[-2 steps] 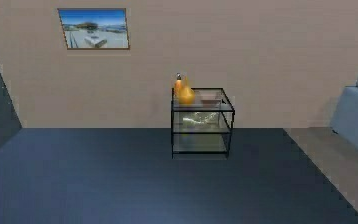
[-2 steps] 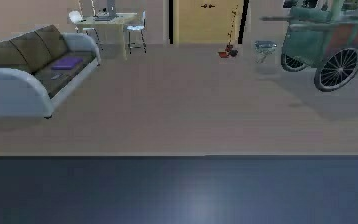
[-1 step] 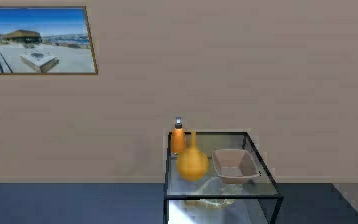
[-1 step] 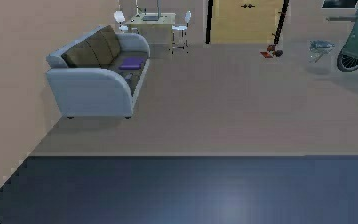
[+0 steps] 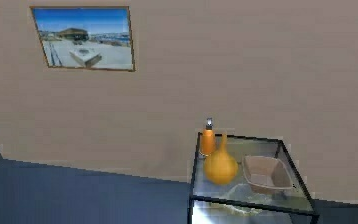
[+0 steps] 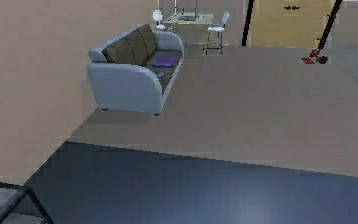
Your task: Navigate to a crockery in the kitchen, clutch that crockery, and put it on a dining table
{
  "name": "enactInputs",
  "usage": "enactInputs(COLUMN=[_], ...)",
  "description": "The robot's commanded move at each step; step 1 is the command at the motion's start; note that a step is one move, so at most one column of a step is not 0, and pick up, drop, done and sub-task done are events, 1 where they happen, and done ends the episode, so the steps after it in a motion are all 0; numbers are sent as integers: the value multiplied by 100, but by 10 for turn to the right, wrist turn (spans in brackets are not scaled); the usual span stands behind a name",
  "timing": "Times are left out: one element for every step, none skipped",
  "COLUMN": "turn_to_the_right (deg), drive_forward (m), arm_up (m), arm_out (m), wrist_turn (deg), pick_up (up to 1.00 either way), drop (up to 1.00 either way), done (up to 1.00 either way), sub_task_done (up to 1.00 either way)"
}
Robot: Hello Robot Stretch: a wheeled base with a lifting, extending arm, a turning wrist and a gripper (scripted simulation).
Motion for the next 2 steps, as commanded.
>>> enactInputs(turn_to_the_right=[0,-450], drive_forward=[10,0], arm_up=[0,0], arm_out=[0,0], wrist_turn=[0,0], pick_up=[0,0], drop=[0,0], done=[0,0], sub_task_done=[0,0])
